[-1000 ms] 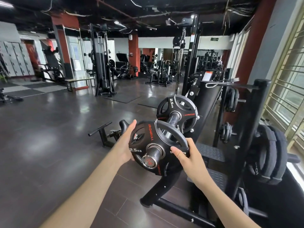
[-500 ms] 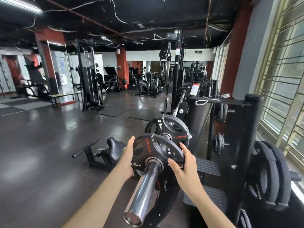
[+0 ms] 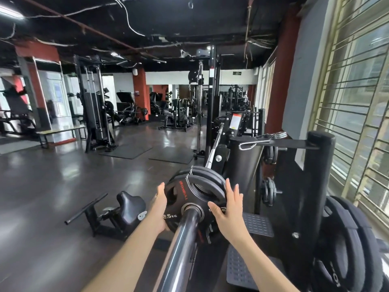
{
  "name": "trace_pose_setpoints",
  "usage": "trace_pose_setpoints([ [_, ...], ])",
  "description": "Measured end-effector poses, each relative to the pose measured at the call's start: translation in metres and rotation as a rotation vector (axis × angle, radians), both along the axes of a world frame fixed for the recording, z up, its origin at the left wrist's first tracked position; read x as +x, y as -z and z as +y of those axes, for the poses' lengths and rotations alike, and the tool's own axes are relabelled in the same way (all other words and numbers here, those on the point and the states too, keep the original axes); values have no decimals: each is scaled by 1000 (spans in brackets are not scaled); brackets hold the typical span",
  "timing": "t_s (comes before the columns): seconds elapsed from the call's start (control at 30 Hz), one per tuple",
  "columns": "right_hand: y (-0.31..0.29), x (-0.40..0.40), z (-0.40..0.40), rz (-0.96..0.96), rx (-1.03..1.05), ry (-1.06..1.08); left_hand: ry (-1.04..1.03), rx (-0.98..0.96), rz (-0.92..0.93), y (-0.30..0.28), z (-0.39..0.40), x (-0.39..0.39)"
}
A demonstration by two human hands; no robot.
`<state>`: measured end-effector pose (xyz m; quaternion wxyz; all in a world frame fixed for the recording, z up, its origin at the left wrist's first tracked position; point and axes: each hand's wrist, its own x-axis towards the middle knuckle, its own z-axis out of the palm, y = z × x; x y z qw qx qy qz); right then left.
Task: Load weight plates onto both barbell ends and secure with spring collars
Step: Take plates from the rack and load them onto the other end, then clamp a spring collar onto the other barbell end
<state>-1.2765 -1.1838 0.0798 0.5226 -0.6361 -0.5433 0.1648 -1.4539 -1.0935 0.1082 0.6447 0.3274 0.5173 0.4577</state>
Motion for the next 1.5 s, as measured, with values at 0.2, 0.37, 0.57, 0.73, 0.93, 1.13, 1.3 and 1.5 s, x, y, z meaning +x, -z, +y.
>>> trace_pose_setpoints([
  [0.2, 2, 17, 17, -16, 40, -85, -57, 26, -21, -5, 14, 11],
  [0.37, 4, 18, 21, -47, 62, -54, -107, 75, 229, -11, 17, 7],
  [0.57, -10, 28, 20, 74, -60, -101, -23, 376, 564, -51, 22, 24],
  [0.73, -16, 26, 25, 57, -24, -106, 150, 394, 837, -59, 32, 49],
  [0.93, -9, 26, 29, 27, 42, -43, 132, 403, 915, -62, 37, 51],
  [1.13, -11, 26, 29, -10, 35, -33, 121, 401, 1040, -65, 33, 51],
  [1.3, -28, 51, 8, 186, -52, -133, -23, 611, 1362, -92, -3, 74],
  [1.5, -68, 130, -10, 449, -94, 109, 193, 1216, 1284, -142, -33, 201],
])
